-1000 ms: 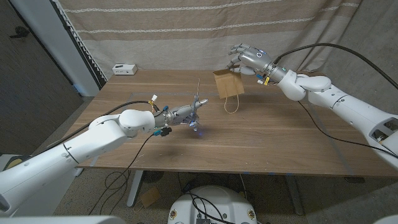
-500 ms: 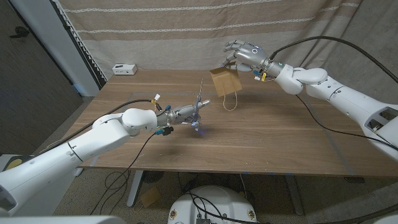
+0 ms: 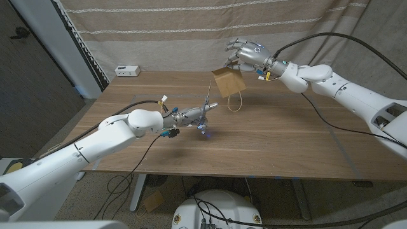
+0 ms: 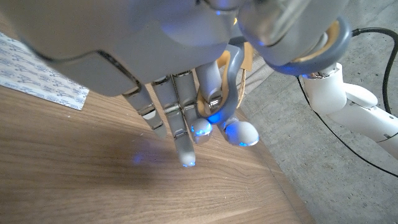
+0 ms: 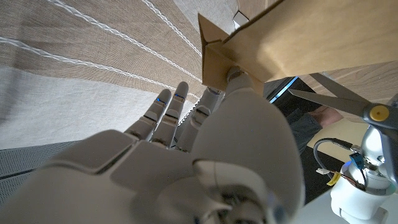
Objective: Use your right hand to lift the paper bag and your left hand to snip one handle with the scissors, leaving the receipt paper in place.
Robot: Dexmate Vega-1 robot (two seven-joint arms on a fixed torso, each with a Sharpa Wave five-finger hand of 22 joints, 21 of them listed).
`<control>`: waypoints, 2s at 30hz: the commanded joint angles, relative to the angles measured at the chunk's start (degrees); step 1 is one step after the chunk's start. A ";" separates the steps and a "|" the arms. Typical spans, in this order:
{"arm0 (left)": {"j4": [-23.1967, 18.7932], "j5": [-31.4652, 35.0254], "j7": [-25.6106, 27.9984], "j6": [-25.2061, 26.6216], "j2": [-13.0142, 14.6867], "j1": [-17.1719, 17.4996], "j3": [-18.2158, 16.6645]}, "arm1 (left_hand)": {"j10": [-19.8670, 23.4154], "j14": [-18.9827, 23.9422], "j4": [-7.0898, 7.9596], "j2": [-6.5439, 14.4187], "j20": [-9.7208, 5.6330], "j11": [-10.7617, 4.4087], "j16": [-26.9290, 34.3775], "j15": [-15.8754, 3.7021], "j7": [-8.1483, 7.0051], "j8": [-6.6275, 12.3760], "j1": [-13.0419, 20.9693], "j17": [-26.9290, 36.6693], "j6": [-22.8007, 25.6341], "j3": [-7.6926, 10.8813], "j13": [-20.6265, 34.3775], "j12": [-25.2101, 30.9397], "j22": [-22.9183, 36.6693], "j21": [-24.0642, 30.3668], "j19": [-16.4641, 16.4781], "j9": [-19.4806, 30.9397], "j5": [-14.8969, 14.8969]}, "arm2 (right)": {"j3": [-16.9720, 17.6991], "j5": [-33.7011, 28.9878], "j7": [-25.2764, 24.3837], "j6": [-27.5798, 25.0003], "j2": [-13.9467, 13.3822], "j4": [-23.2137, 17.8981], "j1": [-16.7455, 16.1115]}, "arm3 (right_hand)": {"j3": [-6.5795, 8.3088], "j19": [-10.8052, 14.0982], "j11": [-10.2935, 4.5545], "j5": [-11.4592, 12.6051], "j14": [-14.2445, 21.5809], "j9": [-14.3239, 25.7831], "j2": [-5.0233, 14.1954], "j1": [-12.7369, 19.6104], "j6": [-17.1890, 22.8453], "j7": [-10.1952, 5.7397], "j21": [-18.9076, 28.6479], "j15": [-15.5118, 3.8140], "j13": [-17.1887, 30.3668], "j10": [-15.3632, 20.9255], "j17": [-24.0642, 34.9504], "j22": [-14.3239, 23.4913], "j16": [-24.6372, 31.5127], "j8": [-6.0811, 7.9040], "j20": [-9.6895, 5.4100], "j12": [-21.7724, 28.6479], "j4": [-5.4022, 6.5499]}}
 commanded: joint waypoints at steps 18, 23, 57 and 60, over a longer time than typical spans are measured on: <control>0.37 3.54 -1.33 -0.45 -1.34 -0.96 1.93 | 1.65 0.15 -0.82 -0.42 0.07 -1.16 0.84 -4.34 4.76 7.43 0.83 -0.32 4.63 -2.08 0.24 0.60 0.08 0.01 0.43 -0.02 -0.09 | -2.01 -2.74 -2.40 1.87 -0.66 -1.65 1.86 | 0.28 -0.43 -0.31 -0.12 0.30 0.36 0.24 0.15 -0.02 0.08 0.30 -10.60 2.79 0.22 0.13 0.13 -0.02 -0.43 -5.41 0.09 0.26; 0.56 4.07 -1.66 -0.35 -1.77 -1.46 2.35 | 1.67 0.17 -0.79 -0.43 0.05 -1.45 1.06 -4.39 4.76 7.55 0.81 -0.22 4.69 -2.09 0.38 0.76 0.05 -0.01 0.41 0.00 -0.09 | -2.23 -3.30 -2.68 2.58 -0.65 -2.09 2.06 | 0.34 -0.46 -0.32 -0.19 0.31 0.40 0.28 0.20 -0.03 0.08 0.35 -10.61 2.85 0.14 0.14 0.13 -0.02 -0.49 -5.59 0.12 0.28; 2.16 4.75 -4.88 -1.31 -3.56 -3.10 4.29 | 1.87 0.20 -0.55 1.17 0.16 -1.14 1.86 -4.28 4.72 8.16 2.00 -0.88 4.46 -1.33 0.68 1.59 0.25 0.13 0.24 0.15 0.75 | -5.46 -7.89 -6.46 5.82 -0.14 -2.83 4.80 | 0.87 -0.87 -0.26 -1.13 -0.50 2.08 0.54 0.15 -0.66 0.07 0.88 -10.65 3.50 -1.26 0.21 0.20 -0.40 -0.29 -7.23 0.13 1.07; 2.53 4.50 -4.60 -2.22 -3.76 -2.77 4.04 | 1.94 0.23 -0.52 1.46 0.07 -1.33 1.98 -4.35 4.71 8.08 2.26 -0.87 4.41 -1.21 0.58 1.59 0.26 0.17 0.34 0.03 0.90 | -5.32 -7.78 -5.94 5.98 -0.20 -3.14 4.72 | 0.91 -0.88 -0.26 -1.18 -0.52 2.11 0.54 0.16 -0.65 0.06 0.94 -10.67 3.42 -1.29 0.21 0.20 -0.41 -0.30 -7.27 0.08 1.11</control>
